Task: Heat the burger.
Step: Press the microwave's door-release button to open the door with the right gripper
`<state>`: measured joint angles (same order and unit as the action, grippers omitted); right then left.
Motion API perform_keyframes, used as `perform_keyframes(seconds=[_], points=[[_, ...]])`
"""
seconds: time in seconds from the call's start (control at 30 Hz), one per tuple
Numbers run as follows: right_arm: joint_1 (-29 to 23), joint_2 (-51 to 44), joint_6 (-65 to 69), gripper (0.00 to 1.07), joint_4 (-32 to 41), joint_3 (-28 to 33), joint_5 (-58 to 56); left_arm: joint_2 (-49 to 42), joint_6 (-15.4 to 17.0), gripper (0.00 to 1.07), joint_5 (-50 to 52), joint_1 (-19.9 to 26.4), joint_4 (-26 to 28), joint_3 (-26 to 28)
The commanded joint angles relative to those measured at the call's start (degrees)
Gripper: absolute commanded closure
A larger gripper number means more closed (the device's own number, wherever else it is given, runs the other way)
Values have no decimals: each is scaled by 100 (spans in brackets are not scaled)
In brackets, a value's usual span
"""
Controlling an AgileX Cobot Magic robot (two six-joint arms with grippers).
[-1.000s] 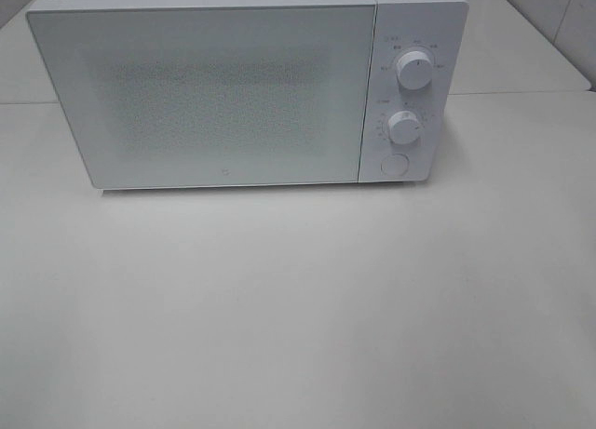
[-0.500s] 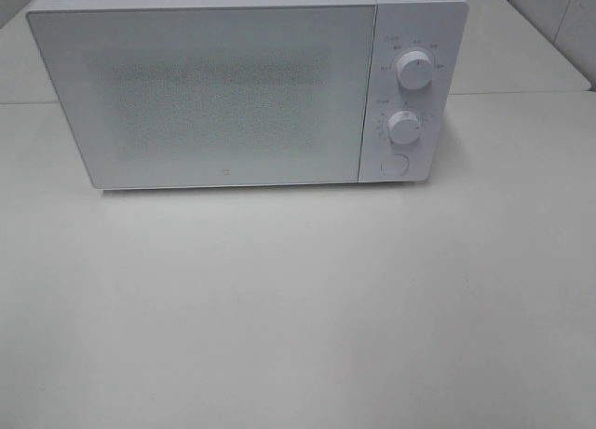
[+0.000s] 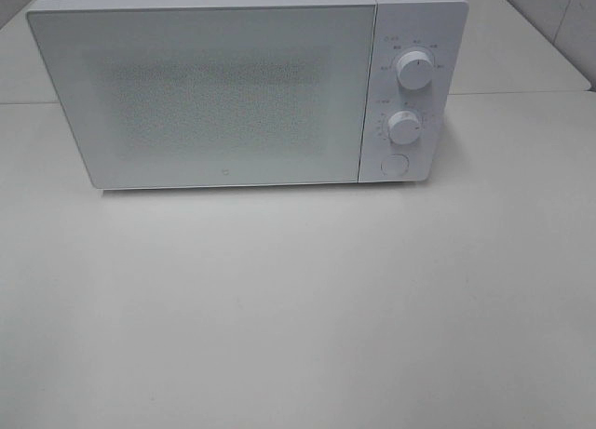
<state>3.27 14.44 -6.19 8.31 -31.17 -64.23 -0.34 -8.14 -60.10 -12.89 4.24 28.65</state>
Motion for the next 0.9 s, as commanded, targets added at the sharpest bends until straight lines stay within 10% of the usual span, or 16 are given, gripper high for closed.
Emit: perform_keyframes(seconds=[0.03, 0.9], points=[[-201, -315, -92, 43, 29, 57, 212, -109, 11, 106, 86, 17, 57, -23], [-264, -1627, -63, 43, 17, 258, 653, -109, 17, 106, 86, 17, 63, -23]])
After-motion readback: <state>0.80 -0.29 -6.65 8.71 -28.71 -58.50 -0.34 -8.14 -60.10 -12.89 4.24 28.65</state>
